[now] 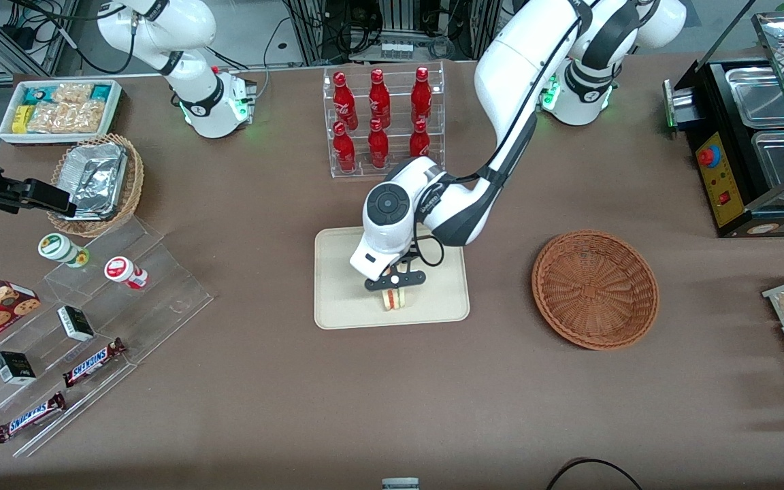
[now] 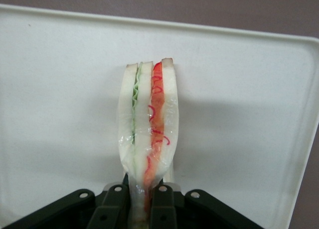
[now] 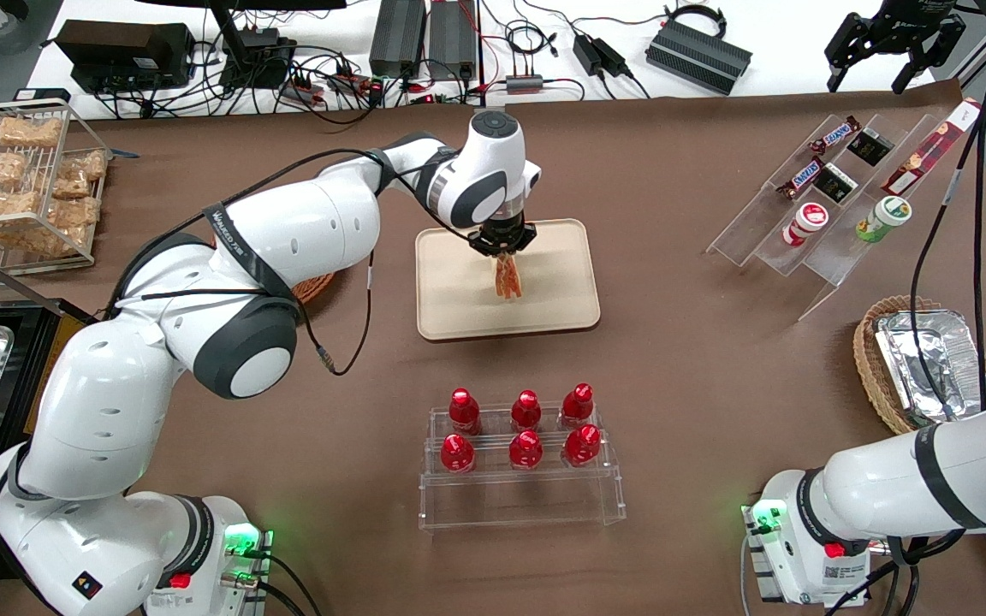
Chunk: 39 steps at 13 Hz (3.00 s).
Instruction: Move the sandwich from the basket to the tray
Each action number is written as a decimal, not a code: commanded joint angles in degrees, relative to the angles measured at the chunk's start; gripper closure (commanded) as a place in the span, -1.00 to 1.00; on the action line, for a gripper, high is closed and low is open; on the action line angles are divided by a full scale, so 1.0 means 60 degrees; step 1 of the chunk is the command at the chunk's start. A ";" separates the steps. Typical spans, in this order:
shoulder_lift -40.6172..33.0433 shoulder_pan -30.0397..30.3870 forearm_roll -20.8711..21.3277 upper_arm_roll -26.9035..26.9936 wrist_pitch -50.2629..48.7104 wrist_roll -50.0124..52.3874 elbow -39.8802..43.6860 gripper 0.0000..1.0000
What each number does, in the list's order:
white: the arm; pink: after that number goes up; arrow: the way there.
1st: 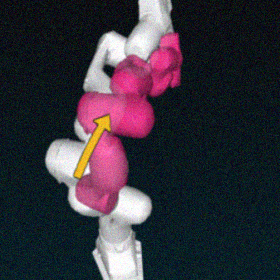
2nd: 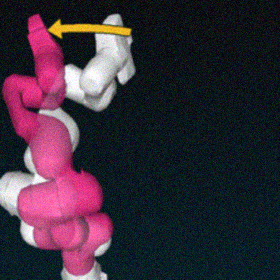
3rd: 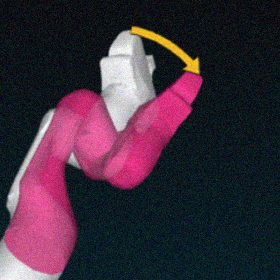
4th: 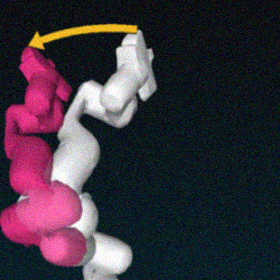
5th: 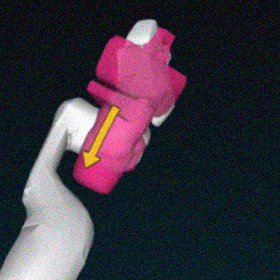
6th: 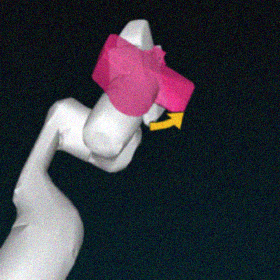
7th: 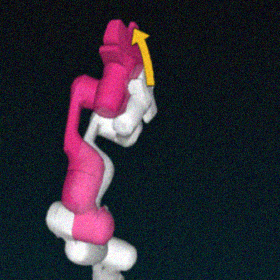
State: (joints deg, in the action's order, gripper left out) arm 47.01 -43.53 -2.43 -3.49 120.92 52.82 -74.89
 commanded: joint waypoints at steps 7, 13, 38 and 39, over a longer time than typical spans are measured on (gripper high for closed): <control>0.0105 -0.0129 -0.0151 0.0069 -0.0346 0.0586 0.0732 -1.00; -0.0919 0.0018 -0.0299 0.0142 -0.1387 0.0469 0.1305 -1.00; -0.8215 0.5829 0.0244 0.0775 -0.4431 -0.8317 -0.4819 -1.00; -0.8274 0.6095 0.0244 0.0628 -0.4841 -0.8596 -0.4629 -1.00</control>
State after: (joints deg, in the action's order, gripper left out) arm -0.51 -10.23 -1.03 3.00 95.11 3.98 -102.51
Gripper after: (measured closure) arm 0.000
